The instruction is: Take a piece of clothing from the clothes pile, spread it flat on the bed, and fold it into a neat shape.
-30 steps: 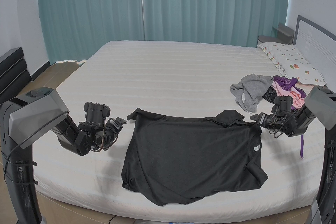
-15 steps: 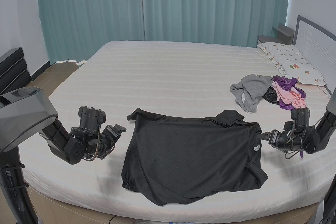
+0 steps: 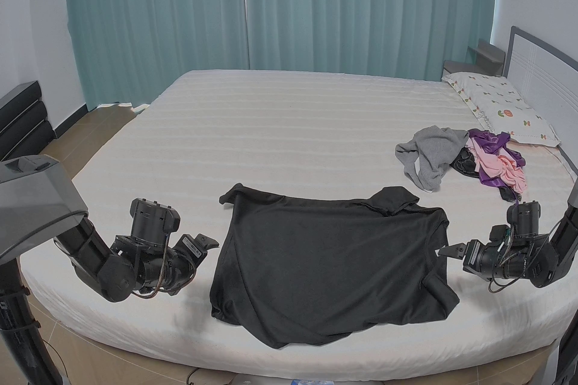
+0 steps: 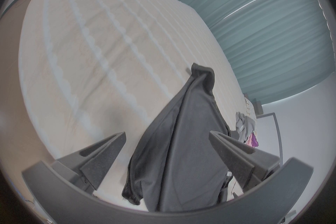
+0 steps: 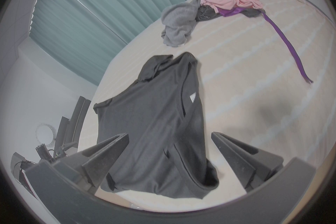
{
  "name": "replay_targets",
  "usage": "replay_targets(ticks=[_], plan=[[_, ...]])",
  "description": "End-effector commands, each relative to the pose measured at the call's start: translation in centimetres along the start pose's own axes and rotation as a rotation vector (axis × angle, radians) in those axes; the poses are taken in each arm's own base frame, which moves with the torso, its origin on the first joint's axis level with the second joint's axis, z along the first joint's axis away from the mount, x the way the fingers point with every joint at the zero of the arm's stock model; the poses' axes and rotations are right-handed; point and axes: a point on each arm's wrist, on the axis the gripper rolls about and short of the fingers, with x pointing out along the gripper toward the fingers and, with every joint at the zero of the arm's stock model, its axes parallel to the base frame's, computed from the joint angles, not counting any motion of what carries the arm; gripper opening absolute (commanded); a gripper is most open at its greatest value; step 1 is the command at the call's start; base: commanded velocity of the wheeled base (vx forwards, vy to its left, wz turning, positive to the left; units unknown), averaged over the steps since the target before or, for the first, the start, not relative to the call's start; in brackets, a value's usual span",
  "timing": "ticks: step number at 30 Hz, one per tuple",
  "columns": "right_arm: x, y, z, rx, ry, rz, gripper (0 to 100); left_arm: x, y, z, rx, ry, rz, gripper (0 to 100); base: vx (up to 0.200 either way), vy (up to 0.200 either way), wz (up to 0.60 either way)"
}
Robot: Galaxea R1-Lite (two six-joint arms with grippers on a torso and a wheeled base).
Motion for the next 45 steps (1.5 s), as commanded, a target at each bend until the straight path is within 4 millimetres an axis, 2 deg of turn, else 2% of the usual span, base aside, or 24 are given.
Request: replay_targets(ticks=[1, 4, 16, 27, 28, 36, 45], plan=[[0.9, -0.6, -1.0, 0.006, 0.050, -0.027, 100, 0.1, 0.3, -0.7, 0.012, 0.019, 0.017, 100, -0.200, 0.000, 0.00], [1.2, -0.7, -1.2, 0.005, 0.055, -0.028, 100, 0.2, 0.4, -0.7, 0.014, 0.021, 0.018, 100, -0.200, 0.000, 0.00], [4.3, -1.7, -1.1, -0.005, 0.001, 0.004, 100, 0.4, 0.2, -1.0, 0.014, 0.028, 0.016, 100, 0.000, 0.000, 0.00], [5.1, -2.0, -1.2, -0.005, 0.009, 0.001, 100, 0.5, 0.0, -1.1, 0.019, 0.029, 0.009, 100, 0.000, 0.000, 0.00], [5.3, -2.1, -1.3, -0.009, 0.013, 0.001, 0, 0.4, -0.1, -1.2, 0.022, 0.032, 0.007, 100, 0.000, 0.000, 0.00], [4.9, -2.3, -1.5, -0.015, 0.001, 0.000, 0, 0.6, 0.0, -1.4, 0.028, 0.037, 0.013, 100, 0.000, 0.000, 0.00], [1.6, -3.1, -0.8, -0.027, -0.057, -0.038, 0, 1.2, 0.5, -1.6, 0.038, 0.045, 0.036, 100, 0.000, 0.000, 0.00]])
